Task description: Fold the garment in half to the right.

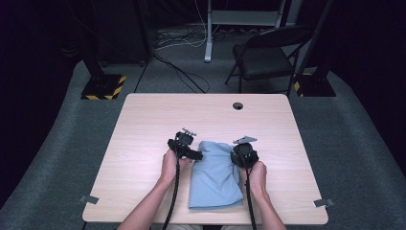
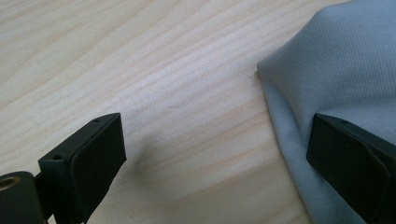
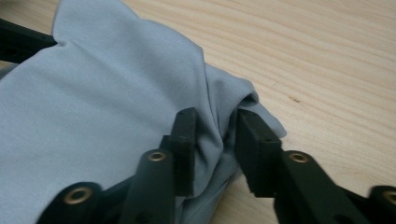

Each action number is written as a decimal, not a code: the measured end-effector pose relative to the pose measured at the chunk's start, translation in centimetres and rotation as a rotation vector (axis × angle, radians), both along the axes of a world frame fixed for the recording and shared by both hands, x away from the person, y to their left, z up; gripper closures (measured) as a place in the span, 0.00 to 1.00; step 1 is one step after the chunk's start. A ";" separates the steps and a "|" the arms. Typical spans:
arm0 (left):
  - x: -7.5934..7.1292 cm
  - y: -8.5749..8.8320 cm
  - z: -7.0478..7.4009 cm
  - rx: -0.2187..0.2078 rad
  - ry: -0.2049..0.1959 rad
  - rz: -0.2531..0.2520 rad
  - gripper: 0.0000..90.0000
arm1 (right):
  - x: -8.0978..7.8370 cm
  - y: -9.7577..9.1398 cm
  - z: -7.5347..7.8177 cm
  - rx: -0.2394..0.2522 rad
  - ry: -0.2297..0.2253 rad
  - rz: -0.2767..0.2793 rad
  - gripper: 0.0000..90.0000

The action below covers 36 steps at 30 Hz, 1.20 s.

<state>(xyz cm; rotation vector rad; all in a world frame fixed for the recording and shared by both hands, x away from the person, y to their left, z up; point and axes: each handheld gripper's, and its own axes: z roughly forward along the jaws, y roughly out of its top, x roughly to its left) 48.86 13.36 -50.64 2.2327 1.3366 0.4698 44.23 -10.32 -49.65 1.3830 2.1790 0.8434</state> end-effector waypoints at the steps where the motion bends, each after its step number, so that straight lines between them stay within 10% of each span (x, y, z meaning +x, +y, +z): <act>1: 0.0 0.1 0.1 -0.010 -0.001 0.002 0.05 | 0.0 0.0 0.0 -0.007 0.003 -0.003 0.66; 8: -0.3 0.3 1.4 -0.052 -0.035 0.014 0.04 | -0.4 0.4 0.5 -0.006 -0.014 -0.011 0.37; 13: -0.5 -0.6 1.0 -0.033 -0.027 -0.009 0.01 | 0.1 1.6 -0.6 -0.047 0.073 0.018 0.28; 22: -1.4 -0.2 -0.1 0.039 -0.022 -0.010 0.01 | -1.2 1.7 -1.0 -0.016 0.061 0.115 0.29; 27: -1.8 1.2 0.5 -0.039 -0.024 0.013 0.02 | -1.2 0.4 0.0 0.079 0.030 0.115 0.31; 36: 0.1 -0.5 1.3 -0.070 -0.079 0.039 0.01 | 0.5 0.3 0.6 0.066 0.005 0.047 0.58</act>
